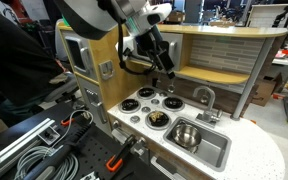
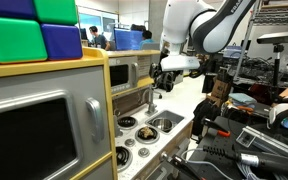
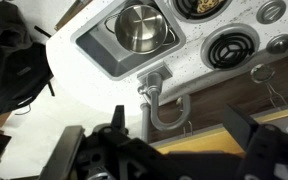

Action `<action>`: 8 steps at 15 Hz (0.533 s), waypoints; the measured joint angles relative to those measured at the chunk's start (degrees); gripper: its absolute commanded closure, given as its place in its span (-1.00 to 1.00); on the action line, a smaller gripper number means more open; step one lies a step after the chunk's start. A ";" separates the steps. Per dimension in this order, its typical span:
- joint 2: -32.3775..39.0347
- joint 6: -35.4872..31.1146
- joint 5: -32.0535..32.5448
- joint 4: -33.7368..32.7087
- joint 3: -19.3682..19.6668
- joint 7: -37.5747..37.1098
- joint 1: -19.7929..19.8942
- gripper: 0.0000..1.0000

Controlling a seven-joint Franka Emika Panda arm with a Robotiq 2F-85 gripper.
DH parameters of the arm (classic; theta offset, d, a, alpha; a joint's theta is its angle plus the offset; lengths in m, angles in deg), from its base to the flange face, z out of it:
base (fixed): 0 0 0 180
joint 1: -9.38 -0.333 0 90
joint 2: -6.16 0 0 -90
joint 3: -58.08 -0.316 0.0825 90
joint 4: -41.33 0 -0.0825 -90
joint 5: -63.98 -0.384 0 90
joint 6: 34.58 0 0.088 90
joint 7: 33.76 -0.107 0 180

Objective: Remove the object from the stove and put it in the pot that is in the sink

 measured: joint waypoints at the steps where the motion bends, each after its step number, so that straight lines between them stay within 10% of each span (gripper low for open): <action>1: 2.60 0.00 1.57 -1.19 0.69 -4.06 -0.98 -1.00; 8: 18.90 -0.65 -0.63 -5.05 -0.55 -14.86 -2.78 -1.00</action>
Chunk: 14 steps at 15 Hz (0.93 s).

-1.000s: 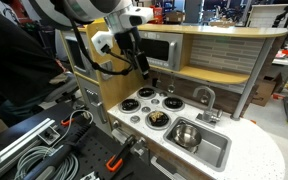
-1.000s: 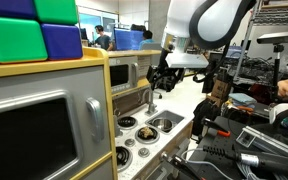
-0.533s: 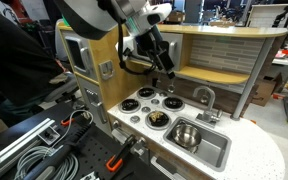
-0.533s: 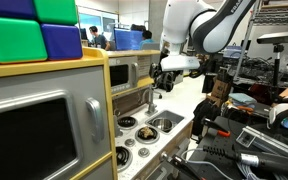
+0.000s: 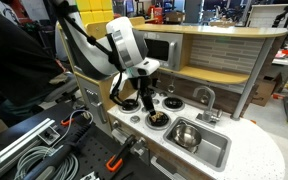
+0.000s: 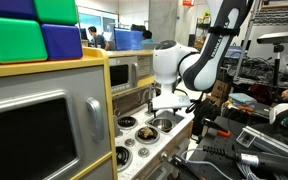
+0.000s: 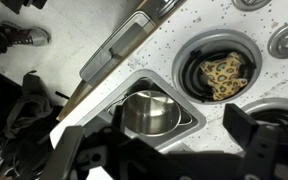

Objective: Remove the object from the stove and put it in the pot that is in the sink

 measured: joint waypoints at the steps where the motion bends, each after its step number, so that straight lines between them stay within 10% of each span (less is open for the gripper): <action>1: -0.31 0.00 0.00 -0.03 0.03 0.00 0.00 -1.00; 6: -0.75 0.22 -0.06 0.54 -2.34 10.55 3.36 -1.00; 14: 0.90 -1.93 -2.32 0.68 -24.42 42.73 32.24 -1.00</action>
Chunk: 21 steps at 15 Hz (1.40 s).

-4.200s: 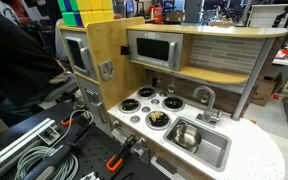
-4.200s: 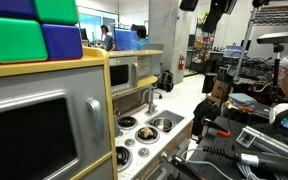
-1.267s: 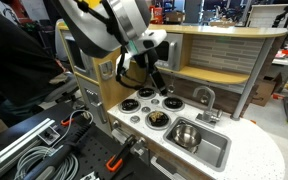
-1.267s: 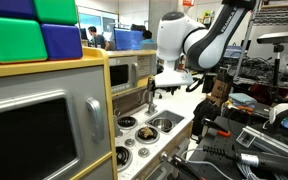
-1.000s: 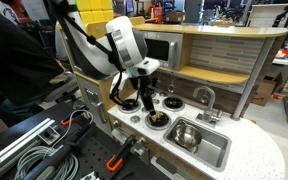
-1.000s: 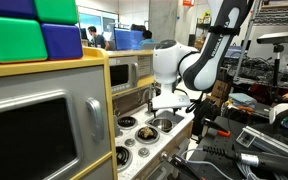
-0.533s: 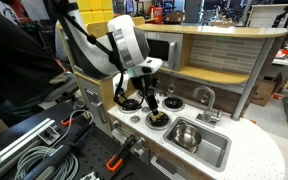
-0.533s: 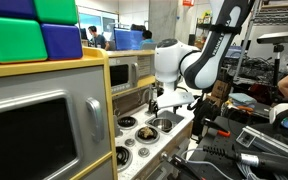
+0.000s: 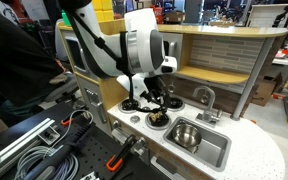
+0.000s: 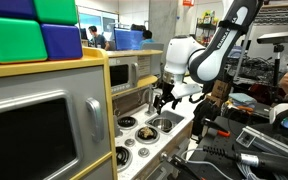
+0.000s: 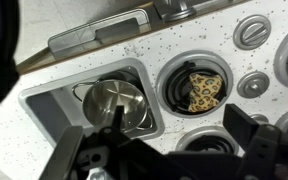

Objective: Remove the object from the stove and put it in the pot that is in the sink

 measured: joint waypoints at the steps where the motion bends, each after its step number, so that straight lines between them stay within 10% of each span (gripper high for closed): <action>1: 0.40 0.00 -0.26 -0.01 -1.42 1.42 1.64 -1.00; 7: 1.12 -1.57 0.81 -0.32 -1.36 0.73 1.27 -1.00; 21: 18.10 -3.69 1.65 -18.43 5.09 -11.03 -12.86 -1.00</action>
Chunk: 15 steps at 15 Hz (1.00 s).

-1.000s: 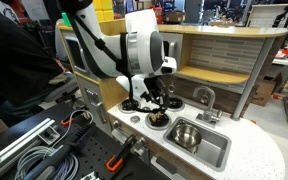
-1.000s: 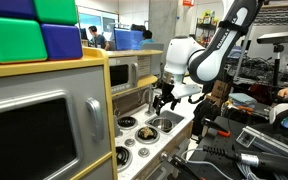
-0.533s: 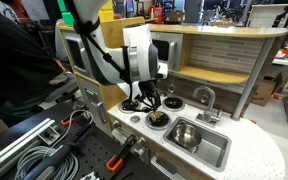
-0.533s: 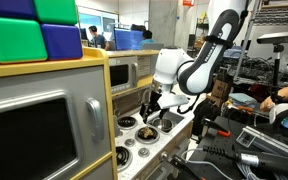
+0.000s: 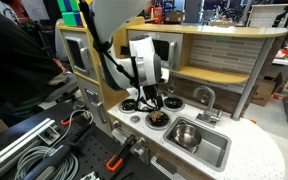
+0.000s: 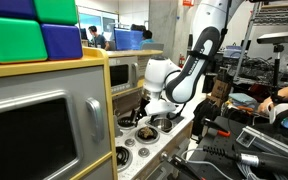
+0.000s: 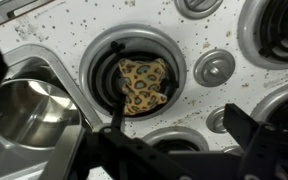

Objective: Remove the object from the stove and put it in the pot that is in the sink

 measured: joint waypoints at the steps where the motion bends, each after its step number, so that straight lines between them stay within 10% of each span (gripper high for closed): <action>1: 0.81 0.18 0.00 -1.19 0.83 -0.66 -0.75 -1.00; 6: 4.49 3.11 -4.63 -5.10 3.19 -0.96 -3.23 -1.00; 7: 4.68 3.00 -9.72 -5.24 5.16 1.62 -5.20 -0.50; 15: 5.56 3.47 -44.84 -5.97 12.06 21.29 -15.56 0.64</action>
